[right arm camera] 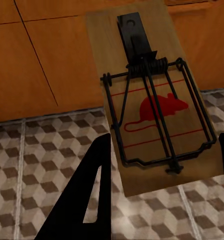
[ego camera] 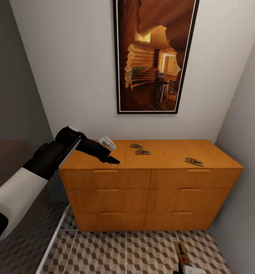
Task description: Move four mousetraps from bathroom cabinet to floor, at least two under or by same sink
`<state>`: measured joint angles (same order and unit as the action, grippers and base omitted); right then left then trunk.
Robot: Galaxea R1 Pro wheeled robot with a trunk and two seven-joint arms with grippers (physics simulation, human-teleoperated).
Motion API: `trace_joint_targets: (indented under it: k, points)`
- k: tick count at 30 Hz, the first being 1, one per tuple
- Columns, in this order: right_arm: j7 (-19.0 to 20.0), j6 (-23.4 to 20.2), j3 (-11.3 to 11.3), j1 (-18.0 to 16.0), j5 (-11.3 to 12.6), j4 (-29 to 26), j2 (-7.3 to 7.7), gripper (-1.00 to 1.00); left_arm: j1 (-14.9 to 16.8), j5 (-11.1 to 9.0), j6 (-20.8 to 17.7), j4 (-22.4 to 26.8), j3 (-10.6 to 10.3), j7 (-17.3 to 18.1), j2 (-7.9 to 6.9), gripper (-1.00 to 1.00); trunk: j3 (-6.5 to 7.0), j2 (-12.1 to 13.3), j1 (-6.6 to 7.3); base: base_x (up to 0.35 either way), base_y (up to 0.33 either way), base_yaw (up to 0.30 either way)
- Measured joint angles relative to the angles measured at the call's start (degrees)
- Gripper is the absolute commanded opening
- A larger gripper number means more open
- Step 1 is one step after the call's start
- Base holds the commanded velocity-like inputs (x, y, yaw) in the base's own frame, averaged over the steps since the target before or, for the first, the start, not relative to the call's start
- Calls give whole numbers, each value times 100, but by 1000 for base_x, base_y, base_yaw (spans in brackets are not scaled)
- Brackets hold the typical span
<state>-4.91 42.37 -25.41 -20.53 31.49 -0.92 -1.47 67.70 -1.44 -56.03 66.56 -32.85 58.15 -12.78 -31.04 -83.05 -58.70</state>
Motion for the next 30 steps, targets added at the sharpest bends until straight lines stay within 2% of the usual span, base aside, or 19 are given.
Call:
trace_joint_targets:
  k: [4, 11, 17, 21, 30]
  points:
    - [27, -1, 9, 62, 4, 9, 123, -100, 0, 0, 0, 0, -34, 0, 6, 100, 0, 0, -1, 181, 0, 0]
    - [338, 45, 5, 645, -24, 15, 292, -100, 0, -1, 7, 1, -300, 0, 22, 100, -1, 0, -3, 48, 0, 0]
    - [660, 240, -10, 1054, -58, 12, 299, -100, 0, -1, 8, 2, -428, 0, 123, 100, 0, 0, -3, 8, 0, 0]
    - [709, 261, -15, 1124, -59, 12, 291, -100, 0, 0, 9, 2, -486, 0, 137, 100, 0, 0, -1, 152, 0, 0]
    - [716, 265, -14, 1141, -58, 12, 279, -100, -1, 0, 9, -5, -613, 0, 178, 100, 0, 0, 1, 306, -17, 0]
